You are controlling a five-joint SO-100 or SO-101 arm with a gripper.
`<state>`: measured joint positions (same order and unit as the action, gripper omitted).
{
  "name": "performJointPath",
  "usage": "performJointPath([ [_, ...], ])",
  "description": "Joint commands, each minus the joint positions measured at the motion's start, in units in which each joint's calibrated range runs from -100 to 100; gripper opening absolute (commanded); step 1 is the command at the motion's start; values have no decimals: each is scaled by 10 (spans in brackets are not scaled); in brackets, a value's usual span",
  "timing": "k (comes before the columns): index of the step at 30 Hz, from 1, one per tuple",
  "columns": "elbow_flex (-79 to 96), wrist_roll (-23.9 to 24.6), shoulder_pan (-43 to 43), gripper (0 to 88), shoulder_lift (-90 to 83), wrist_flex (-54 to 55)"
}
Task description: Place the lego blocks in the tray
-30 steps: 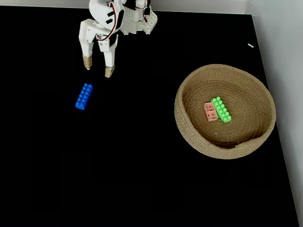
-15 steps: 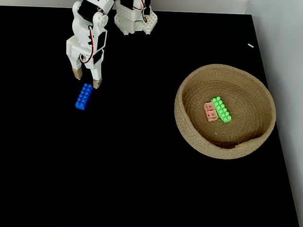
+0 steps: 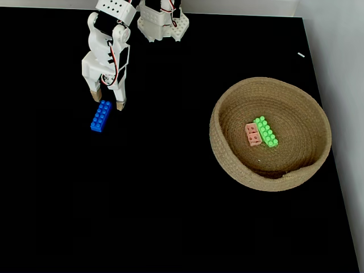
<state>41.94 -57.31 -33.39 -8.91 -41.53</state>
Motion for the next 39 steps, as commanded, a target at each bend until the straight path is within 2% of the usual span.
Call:
performJointPath([
  [1,-60,-15,1,209,8,-2],
  [7,-118,-15,-2,205,50,-7],
  [10,-132,-16,-3,155,63,-7],
  [12,-133,-16,-3,151,70,-2],
  [14,-133,-14,-1,123,76,3],
  [18,-129,-6,12,5,86,23],
  [27,-124,15,41,0,43,33],
  [33,-129,54,105,0,-84,-17],
  [39,-171,102,218,0,-175,-79],
])
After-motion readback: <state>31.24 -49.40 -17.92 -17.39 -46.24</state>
